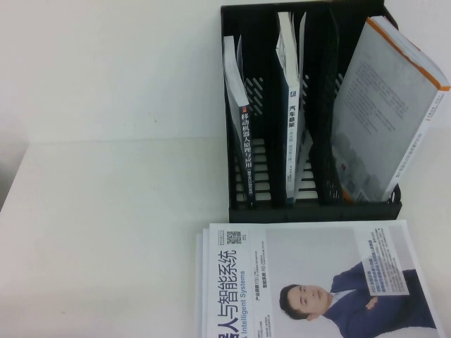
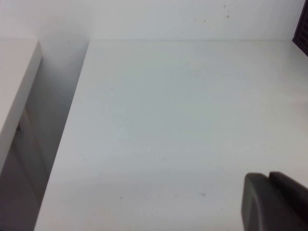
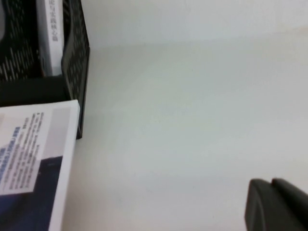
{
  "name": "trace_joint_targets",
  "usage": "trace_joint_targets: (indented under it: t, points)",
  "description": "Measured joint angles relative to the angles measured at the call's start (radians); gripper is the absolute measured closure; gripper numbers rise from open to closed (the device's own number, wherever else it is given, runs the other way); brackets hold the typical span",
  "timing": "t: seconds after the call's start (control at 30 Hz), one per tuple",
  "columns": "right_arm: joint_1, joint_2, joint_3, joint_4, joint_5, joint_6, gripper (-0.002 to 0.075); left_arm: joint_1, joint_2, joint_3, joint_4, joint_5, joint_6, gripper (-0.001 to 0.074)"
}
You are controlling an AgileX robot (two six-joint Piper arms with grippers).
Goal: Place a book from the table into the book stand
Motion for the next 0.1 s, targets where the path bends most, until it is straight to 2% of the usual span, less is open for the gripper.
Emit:
trace_joint_targets:
  t: [0.1]
  points:
    - [-0.004,0.0,-0.001,0.017,0.002,-0.01,0.0729,0.0,0.0,0.0,0.0,0.0,0.0,0.0737]
